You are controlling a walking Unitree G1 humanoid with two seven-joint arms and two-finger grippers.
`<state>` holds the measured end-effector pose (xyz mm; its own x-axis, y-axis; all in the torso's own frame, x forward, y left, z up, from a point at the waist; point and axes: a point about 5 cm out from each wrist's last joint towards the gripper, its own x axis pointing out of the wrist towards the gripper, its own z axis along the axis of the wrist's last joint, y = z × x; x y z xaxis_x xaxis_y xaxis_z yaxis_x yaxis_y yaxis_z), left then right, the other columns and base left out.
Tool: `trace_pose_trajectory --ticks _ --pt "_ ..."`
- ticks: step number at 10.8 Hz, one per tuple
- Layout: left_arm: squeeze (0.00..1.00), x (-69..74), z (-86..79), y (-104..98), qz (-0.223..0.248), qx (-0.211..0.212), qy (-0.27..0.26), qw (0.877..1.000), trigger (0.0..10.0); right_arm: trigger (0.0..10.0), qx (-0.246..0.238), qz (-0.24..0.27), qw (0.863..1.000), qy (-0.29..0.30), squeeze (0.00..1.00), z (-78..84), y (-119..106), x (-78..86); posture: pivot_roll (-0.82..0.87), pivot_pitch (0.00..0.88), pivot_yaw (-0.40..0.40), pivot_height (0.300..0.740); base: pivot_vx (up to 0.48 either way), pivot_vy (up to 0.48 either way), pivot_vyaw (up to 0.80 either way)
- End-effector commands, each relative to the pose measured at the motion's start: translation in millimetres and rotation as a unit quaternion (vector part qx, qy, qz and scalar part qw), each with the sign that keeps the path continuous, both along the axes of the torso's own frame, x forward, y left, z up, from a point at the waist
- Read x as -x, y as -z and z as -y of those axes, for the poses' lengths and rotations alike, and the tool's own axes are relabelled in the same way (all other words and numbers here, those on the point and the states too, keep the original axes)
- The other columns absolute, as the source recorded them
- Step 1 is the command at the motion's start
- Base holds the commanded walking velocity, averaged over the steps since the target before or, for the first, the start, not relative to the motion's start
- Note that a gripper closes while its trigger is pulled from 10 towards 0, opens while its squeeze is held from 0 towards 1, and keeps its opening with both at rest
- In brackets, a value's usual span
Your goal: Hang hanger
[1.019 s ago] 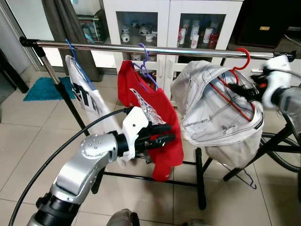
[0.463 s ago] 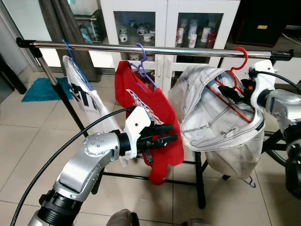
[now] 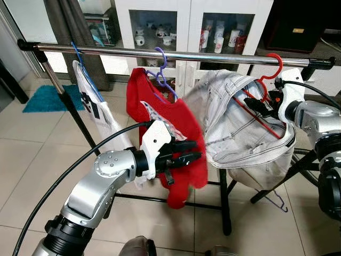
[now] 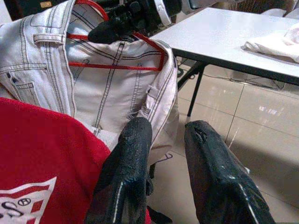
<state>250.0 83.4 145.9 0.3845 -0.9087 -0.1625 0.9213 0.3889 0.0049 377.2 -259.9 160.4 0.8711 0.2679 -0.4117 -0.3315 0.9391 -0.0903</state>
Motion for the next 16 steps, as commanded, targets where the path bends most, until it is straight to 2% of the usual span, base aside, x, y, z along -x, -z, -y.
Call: trace_pose_trajectory --ticks 1,2,3,5,7,9,10,12,14,16 --pt "0.0 -1.1 0.0 -2 0.007 -0.002 -0.003 1.0 10.0 3.0 0.003 0.015 1.0 -0.007 0.0 -3.6 -8 -4.3 -0.08 0.0 0.027 0.74 0.0 0.0 0.0" --pt "0.0 -1.3 0.1 -2 0.007 -0.002 -0.003 1.0 10.0 4.4 0.006 0.021 1.0 -0.012 0.0 -4.5 -9 -4.9 -0.08 0.0 0.027 0.74 0.0 0.0 0.0" --pt "0.0 -1.4 0.3 -2 0.008 -0.002 -0.005 1.0 10.0 10.0 0.012 0.053 0.998 -0.014 0.0 -2.8 -18 -6.9 -0.08 0.0 0.024 0.74 0.0 0.0 0.0" --pt "0.0 -1.4 0.7 -2 0.01 -0.001 -0.008 1.0 10.0 10.0 -0.002 0.094 0.995 -0.044 0.0 2.6 -26 -3.0 -0.08 0.0 0.018 0.74 0.0 0.0 0.0" --pt "0.0 -1.9 1.5 -1 0.009 0.001 -0.005 1.0 10.0 10.0 0.023 0.08 0.992 -0.095 0.0 8.5 -17 7.2 -0.09 0.0 0.024 0.74 0.0 0.0 0.0" --pt "0.0 -2.4 2.1 -1 0.01 0.0 -0.003 1.0 10.0 10.0 0.024 0.082 0.989 -0.124 0.0 10.5 -18 11.0 -0.09 0.0 0.029 0.74 0.0 0.0 0.0" --pt "0.0 -1.9 2.3 0 0.01 0.0 -0.003 1.0 10.0 10.0 0.04 0.083 0.989 -0.118 0.0 16.7 -19 12.5 -0.09 0.0 0.024 0.74 0.0 0.0 0.0" --pt "0.0 -1.1 1.8 0 0.01 0.0 -0.005 1.0 10.0 10.0 0.041 0.084 0.988 -0.126 0.0 23.7 -22 16.6 -0.08 0.0 0.019 0.74 0.0 0.0 0.0" --pt "0.0 -2.3 1.6 2 0.01 -0.001 -0.004 1.0 10.0 10.0 0.032 0.07 0.981 -0.178 0.0 28.5 -23 25.0 -0.08 0.0 0.021 0.74 0.0 0.0 0.0" --pt "0.0 -3.2 2.5 2 0.011 -0.002 -0.001 1.0 10.0 10.0 0.032 0.068 0.981 -0.178 0.0 28.2 -22 24.9 -0.09 0.0 0.028 0.74 0.0 0.0 0.0"
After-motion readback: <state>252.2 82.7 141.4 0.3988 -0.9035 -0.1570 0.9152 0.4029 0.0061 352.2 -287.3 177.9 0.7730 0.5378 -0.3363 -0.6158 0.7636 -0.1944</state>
